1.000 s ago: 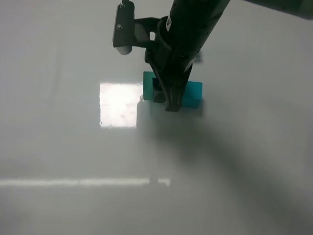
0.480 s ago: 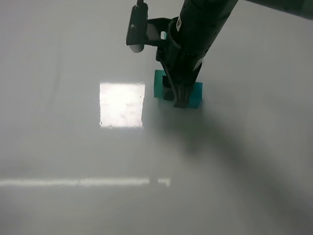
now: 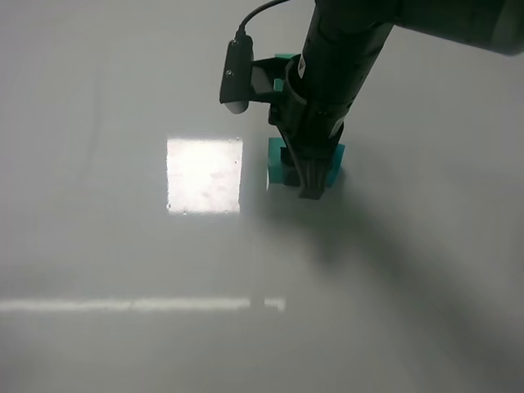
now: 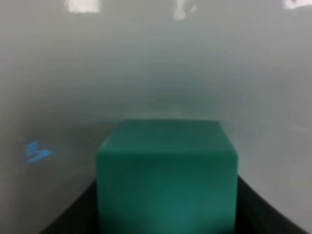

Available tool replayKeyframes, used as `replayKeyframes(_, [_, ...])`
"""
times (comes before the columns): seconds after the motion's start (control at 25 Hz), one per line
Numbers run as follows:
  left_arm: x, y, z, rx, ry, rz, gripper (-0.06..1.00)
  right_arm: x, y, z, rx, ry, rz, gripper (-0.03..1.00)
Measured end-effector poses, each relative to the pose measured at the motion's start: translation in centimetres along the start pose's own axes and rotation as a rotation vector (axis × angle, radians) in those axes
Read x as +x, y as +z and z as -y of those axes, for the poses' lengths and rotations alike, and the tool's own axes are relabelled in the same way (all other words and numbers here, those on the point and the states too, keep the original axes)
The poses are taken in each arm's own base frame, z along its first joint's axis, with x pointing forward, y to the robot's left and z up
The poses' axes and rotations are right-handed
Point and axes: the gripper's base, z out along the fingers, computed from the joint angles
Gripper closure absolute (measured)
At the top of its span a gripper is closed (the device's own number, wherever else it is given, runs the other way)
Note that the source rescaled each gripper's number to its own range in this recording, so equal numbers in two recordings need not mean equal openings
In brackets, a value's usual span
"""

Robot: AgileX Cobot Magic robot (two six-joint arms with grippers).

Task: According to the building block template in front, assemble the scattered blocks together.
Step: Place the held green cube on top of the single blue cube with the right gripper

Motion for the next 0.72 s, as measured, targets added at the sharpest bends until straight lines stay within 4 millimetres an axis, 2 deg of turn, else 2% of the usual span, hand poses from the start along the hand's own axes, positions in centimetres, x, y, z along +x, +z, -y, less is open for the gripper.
replayKeyframes(0.28, [0.00, 0.00, 0.00, 0.000, 0.000, 0.000, 0.68, 0.07, 0.00, 0.28, 0.031, 0.012, -0.007, 0.96])
replayKeyframes(0.44, [0.00, 0.00, 0.00, 0.000, 0.000, 0.000, 0.68, 0.12, -0.01, 0.35, 0.039, 0.031, -0.012, 0.92])
replayKeyframes(0.72, [0.00, 0.00, 0.00, 0.000, 0.000, 0.000, 0.68, 0.44, -0.04, 0.72, 0.082, 0.119, -0.043, 0.91])
